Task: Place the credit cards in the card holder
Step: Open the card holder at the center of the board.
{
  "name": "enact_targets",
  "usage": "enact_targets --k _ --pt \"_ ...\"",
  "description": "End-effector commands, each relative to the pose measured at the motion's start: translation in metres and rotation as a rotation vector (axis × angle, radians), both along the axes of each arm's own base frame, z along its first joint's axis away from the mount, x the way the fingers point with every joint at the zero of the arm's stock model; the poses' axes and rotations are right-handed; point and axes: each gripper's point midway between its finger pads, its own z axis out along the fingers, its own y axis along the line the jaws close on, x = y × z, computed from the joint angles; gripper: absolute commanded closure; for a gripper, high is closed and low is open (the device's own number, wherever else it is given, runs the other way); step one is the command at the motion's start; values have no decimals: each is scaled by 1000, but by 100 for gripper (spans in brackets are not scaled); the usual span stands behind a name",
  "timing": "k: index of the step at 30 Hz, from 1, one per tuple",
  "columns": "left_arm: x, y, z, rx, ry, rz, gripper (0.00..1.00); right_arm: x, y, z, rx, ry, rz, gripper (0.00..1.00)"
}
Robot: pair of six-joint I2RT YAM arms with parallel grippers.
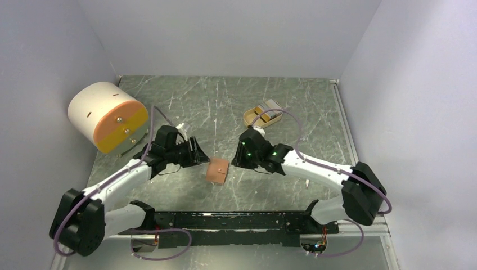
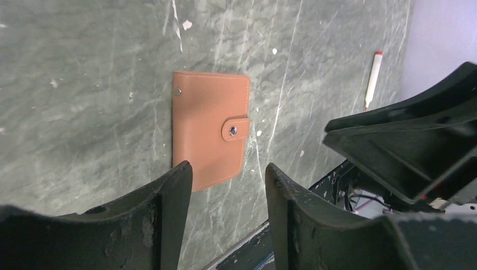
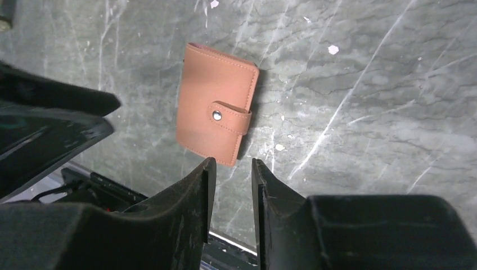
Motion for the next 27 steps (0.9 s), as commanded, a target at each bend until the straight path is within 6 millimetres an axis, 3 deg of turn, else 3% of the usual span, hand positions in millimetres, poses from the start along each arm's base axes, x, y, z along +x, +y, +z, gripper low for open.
enact_targets --k 1,8,12,19,27 --pt "12 23 28 59 -87 128 45 5 15 5 -33 -5 -81 66" --pt "21 73 116 153 -357 323 45 -1 48 -11 -137 16 -58 65" --pt "13 91 147 149 -460 391 40 4 62 -23 -213 22 -61 67" --pt "-2 106 163 139 -491 446 38 0 73 -56 -320 58 -34 68" --pt "-6 108 167 123 -489 464 39 10 45 -93 -607 15 -48 72"
